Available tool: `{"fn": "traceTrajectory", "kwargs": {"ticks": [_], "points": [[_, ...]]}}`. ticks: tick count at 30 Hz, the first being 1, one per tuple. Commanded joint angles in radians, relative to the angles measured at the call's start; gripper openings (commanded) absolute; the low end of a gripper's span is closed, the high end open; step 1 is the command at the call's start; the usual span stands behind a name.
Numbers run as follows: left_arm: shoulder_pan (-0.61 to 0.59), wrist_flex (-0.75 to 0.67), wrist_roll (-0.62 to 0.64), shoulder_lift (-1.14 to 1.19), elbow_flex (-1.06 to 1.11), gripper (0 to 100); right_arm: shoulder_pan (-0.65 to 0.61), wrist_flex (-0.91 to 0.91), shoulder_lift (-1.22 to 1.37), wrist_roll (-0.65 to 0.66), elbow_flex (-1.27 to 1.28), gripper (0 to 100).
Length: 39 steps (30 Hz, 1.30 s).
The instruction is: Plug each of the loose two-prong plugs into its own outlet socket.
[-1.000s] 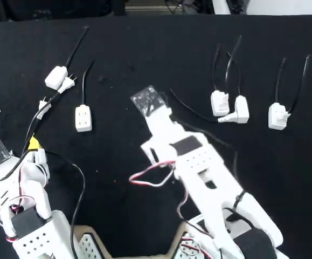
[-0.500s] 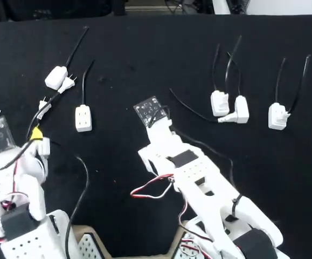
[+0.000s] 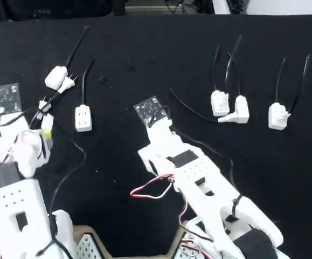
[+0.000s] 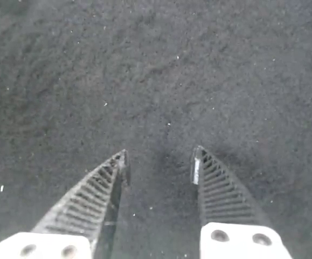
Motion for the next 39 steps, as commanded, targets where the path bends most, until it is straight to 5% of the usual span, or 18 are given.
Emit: {"fn": "traceTrajectory", "kwargs": {"ticks": [1, 14, 25, 39], "points": [[-0.008, 0.002, -0.038, 0.115, -0.07, 22, -0.015, -0.023, -0.038, -0.005, -0.001, 17.7], [-0.024, -0.008, -0.19, 0.427, -0.174, 29, -0.015, -0.018, -0.038, -0.005, -0.002, 17.7], [0.255, 0.028, 0.002, 0.859, -0.628, 26, -0.017, -0.018, -0.038, -0.011, -0.001, 17.7], [0.285, 0.038, 0.038, 1.485, -1.115, 29, -0.017, -0.018, -0.038, -0.009, -0.001, 17.7]]}}
